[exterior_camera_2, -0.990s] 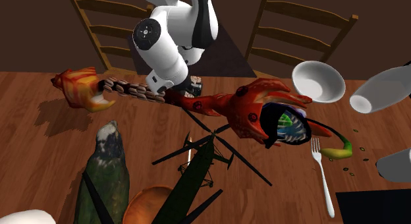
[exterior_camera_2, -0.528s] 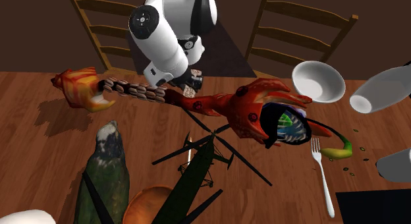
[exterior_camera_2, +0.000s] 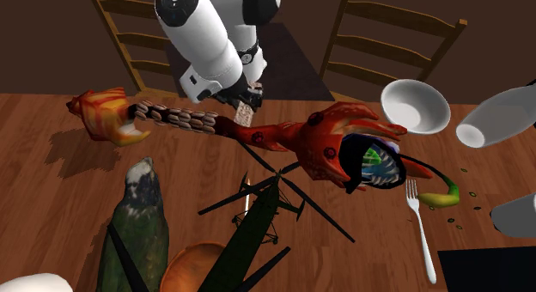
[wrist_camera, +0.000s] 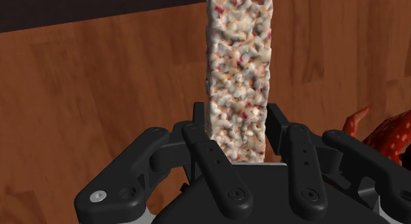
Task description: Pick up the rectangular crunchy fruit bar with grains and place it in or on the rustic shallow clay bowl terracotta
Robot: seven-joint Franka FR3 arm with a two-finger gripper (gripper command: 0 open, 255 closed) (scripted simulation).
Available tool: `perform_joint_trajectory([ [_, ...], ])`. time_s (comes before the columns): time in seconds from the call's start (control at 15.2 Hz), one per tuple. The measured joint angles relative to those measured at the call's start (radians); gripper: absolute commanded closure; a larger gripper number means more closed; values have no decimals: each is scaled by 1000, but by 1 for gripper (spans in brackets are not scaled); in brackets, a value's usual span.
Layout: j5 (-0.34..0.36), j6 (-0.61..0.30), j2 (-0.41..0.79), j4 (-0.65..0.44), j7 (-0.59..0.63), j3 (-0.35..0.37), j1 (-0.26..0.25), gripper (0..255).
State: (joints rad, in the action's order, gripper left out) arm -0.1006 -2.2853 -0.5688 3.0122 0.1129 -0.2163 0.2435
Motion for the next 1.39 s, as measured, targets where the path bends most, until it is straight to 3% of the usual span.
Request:
perform_joint_trajectory([
  [0.86,22,267,-182,-87,57,33,25,255],
  [1.39,-9,212,158,-364,-8,-19,-17,255],
])
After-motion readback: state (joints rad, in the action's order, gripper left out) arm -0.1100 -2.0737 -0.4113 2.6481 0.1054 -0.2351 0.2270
